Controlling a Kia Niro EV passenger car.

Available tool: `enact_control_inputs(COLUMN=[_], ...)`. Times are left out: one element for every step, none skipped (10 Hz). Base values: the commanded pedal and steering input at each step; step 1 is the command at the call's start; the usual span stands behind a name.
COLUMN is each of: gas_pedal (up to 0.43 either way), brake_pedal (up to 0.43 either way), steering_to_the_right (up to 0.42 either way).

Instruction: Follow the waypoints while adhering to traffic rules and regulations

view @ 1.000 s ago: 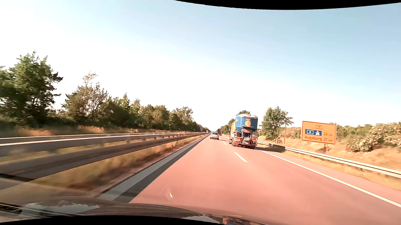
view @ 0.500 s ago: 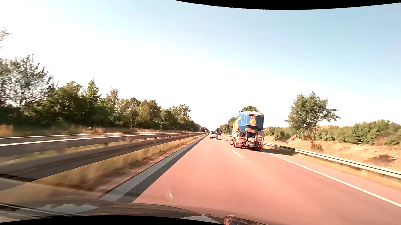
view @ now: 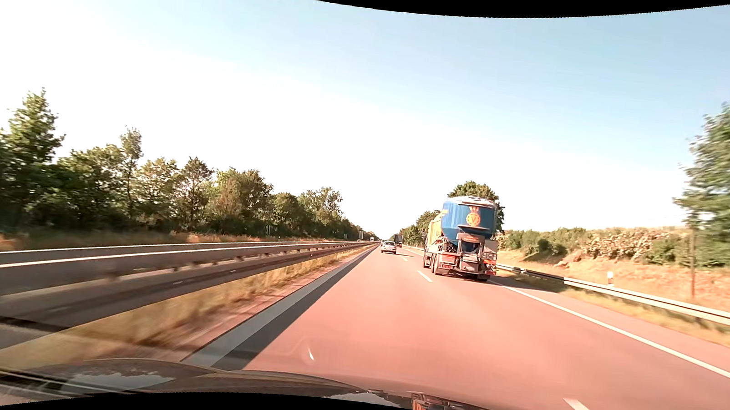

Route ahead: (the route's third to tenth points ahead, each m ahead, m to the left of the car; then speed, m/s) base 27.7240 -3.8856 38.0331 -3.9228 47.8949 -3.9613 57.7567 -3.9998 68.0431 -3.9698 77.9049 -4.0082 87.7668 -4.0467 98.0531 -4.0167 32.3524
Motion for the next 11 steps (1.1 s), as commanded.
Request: enact_control_inputs(gas_pedal=[0.520,0.520,0.520,0.520,0.520,0.520,0.500,0.488,0.469,0.461,0.441], brake_pedal=[0.006,0.006,0.006,0.006,0.006,0.006,0.006,0.006,0.006,0.006,0.006], steering_to_the_right=[-0.001,-0.003,-0.004,-0.004,-0.003,-0.003,-0.003,-0.003,-0.003,-0.003,-0.003])
